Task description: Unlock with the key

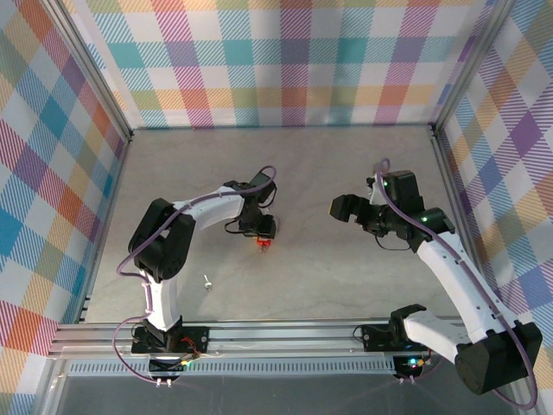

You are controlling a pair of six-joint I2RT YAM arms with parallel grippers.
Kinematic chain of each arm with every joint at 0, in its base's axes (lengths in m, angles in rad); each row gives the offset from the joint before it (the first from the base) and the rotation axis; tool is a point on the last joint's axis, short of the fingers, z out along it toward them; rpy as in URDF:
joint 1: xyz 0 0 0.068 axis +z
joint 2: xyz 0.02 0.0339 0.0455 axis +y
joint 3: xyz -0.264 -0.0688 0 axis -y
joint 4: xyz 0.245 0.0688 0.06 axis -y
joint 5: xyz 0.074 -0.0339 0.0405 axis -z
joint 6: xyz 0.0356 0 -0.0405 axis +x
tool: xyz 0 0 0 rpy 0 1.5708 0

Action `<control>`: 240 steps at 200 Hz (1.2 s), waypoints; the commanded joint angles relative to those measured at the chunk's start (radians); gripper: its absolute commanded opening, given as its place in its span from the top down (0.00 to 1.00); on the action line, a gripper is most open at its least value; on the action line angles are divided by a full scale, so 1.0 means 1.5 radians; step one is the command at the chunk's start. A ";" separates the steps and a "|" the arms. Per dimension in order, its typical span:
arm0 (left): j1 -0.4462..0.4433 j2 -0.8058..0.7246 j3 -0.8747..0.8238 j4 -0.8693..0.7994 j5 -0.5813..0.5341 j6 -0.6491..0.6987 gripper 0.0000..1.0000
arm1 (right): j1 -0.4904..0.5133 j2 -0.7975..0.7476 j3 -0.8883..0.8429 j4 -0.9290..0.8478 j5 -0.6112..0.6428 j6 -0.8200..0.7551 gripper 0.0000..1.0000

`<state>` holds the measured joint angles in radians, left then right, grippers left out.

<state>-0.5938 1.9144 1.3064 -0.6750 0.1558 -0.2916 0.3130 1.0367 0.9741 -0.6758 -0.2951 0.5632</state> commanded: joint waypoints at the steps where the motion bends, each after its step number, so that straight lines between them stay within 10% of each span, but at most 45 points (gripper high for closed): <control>1: 0.004 0.012 -0.005 -0.008 -0.010 -0.003 1.00 | -0.003 -0.011 -0.007 -0.008 0.008 -0.009 0.03; 121: 0.004 0.054 0.043 -0.073 -0.175 -0.118 1.00 | -0.006 0.000 0.003 -0.057 0.089 -0.021 0.03; 165: 0.004 0.015 0.037 -0.061 -0.156 -0.153 0.30 | -0.009 0.025 0.024 -0.064 0.107 -0.039 0.03; 240: 0.010 -0.229 -0.001 0.043 -0.070 -0.196 0.14 | -0.119 0.121 0.100 -0.079 0.144 -0.114 0.03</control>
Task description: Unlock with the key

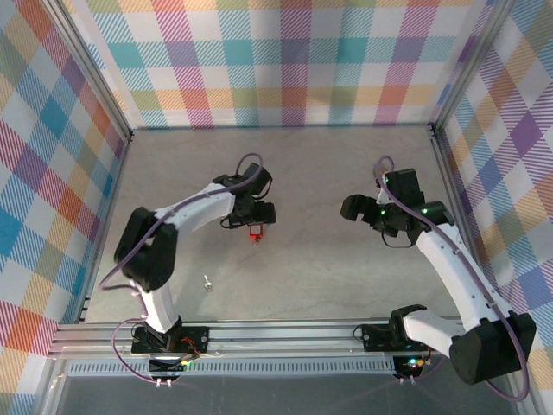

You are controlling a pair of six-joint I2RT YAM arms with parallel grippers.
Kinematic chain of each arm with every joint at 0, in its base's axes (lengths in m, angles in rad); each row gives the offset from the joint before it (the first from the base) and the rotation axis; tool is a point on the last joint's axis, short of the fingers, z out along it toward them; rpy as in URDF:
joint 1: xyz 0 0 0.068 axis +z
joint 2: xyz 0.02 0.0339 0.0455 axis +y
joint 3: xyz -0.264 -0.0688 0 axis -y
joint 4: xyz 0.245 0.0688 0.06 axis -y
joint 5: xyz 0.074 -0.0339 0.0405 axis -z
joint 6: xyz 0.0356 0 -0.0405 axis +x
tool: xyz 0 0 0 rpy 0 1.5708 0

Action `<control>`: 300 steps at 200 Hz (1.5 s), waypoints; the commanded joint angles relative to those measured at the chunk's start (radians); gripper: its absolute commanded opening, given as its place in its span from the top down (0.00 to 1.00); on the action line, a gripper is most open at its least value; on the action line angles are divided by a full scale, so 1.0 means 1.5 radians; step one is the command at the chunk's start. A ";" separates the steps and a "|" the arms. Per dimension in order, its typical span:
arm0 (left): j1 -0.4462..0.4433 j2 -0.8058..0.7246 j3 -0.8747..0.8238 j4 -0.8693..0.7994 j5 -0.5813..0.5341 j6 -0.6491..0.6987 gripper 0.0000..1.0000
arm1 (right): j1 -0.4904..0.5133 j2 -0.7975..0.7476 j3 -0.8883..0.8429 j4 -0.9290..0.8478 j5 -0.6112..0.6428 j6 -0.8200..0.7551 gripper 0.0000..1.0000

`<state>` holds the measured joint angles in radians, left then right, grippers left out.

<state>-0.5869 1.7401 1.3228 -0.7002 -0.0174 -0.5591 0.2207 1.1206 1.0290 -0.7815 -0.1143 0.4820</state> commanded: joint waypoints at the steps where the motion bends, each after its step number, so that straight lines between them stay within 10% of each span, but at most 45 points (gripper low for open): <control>1: 0.006 -0.117 -0.013 0.063 0.049 -0.018 0.14 | -0.061 0.068 0.068 -0.009 0.022 -0.062 0.03; 71: 0.014 -0.341 -0.060 -0.176 -0.006 -0.090 0.04 | -0.071 0.213 0.124 0.055 -0.118 -0.120 0.12; 152: 0.014 -0.655 -0.427 -0.279 0.016 -0.349 0.17 | 0.016 0.138 0.069 0.043 -0.171 -0.123 0.10; 300: 0.014 -0.397 -0.491 -0.072 0.023 -0.282 0.51 | 0.063 0.081 0.014 0.039 -0.171 -0.109 0.10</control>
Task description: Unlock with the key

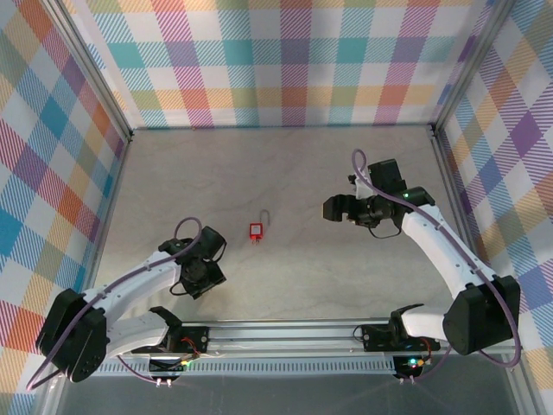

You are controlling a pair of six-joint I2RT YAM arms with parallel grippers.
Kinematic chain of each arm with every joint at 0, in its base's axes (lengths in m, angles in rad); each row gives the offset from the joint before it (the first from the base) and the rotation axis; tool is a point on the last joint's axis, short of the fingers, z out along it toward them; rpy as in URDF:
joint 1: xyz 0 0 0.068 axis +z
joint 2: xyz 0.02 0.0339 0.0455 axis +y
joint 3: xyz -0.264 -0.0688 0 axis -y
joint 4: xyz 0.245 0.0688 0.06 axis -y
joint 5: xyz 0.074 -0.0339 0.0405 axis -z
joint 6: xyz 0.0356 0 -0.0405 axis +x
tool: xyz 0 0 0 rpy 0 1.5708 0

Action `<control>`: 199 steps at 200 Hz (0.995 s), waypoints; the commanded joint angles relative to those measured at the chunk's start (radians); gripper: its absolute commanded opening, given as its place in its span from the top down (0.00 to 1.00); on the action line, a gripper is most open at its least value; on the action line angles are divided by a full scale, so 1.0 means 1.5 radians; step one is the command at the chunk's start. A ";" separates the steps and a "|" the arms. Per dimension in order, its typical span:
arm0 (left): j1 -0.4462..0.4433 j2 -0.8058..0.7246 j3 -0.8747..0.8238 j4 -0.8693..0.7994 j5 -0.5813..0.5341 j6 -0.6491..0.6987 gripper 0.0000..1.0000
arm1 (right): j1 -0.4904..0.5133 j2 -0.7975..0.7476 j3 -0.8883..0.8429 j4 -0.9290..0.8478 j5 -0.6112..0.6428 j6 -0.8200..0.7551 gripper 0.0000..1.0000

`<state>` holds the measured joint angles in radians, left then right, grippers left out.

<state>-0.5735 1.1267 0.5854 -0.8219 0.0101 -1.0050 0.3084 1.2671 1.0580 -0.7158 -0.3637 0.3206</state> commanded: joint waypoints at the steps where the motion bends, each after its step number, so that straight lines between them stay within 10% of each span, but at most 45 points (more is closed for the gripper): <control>1: 0.006 0.012 0.000 0.010 0.005 0.015 0.51 | 0.005 -0.017 -0.006 -0.004 -0.005 -0.001 0.10; 199: 0.014 0.087 -0.025 0.062 -0.020 0.039 0.70 | 0.005 -0.023 -0.027 0.002 0.005 0.005 0.11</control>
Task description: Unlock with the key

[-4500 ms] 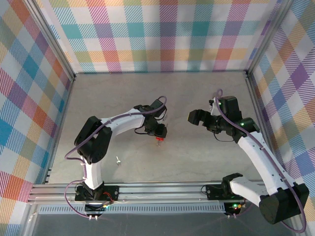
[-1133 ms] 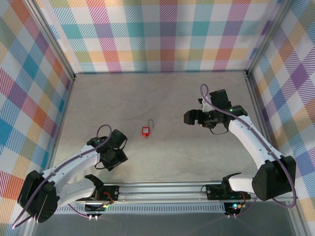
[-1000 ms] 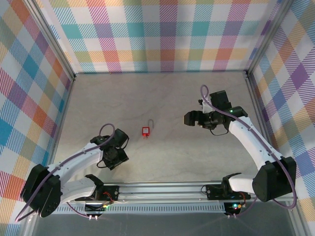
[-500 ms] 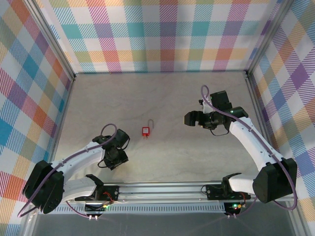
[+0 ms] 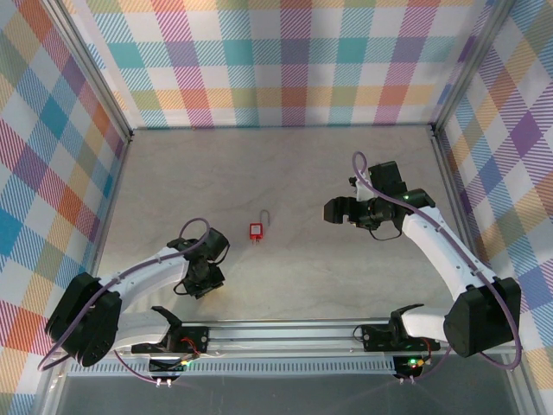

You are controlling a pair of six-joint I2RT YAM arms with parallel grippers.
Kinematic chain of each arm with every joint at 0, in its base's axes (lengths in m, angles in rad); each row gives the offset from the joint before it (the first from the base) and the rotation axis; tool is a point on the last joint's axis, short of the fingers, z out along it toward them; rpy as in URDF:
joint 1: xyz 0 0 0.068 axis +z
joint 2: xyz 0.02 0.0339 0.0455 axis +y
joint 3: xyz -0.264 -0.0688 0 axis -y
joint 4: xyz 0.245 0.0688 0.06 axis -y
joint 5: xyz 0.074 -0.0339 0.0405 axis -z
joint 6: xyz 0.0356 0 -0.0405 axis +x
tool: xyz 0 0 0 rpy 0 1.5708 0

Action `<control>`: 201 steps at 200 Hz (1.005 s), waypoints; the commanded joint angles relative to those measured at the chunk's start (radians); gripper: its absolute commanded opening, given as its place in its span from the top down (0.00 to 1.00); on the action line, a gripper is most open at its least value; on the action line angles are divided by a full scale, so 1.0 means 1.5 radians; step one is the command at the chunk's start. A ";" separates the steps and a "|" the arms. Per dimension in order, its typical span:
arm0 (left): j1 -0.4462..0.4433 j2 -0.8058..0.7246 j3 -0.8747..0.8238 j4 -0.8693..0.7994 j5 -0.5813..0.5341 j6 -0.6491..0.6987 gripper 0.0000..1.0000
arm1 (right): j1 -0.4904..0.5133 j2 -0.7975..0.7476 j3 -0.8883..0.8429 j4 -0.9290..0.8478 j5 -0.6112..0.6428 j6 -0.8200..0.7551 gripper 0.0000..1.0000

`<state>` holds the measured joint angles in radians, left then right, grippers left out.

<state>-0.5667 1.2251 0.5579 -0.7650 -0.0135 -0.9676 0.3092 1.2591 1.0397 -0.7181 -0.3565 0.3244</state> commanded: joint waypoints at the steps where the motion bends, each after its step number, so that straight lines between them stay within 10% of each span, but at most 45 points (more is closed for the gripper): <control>1: 0.010 0.022 -0.007 0.024 -0.004 0.014 0.70 | 0.004 -0.017 -0.015 0.003 0.000 0.002 0.11; 110: 0.006 -0.002 -0.003 0.028 0.022 0.062 1.00 | 0.005 -0.009 -0.009 0.011 0.005 0.008 0.11; 201: -0.123 -0.051 0.125 0.108 0.023 0.210 1.00 | 0.005 -0.007 0.018 0.024 -0.054 0.067 0.11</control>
<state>-0.6964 1.1881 0.6498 -0.7006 0.0078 -0.7712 0.3092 1.2549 1.0267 -0.6964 -0.3782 0.3645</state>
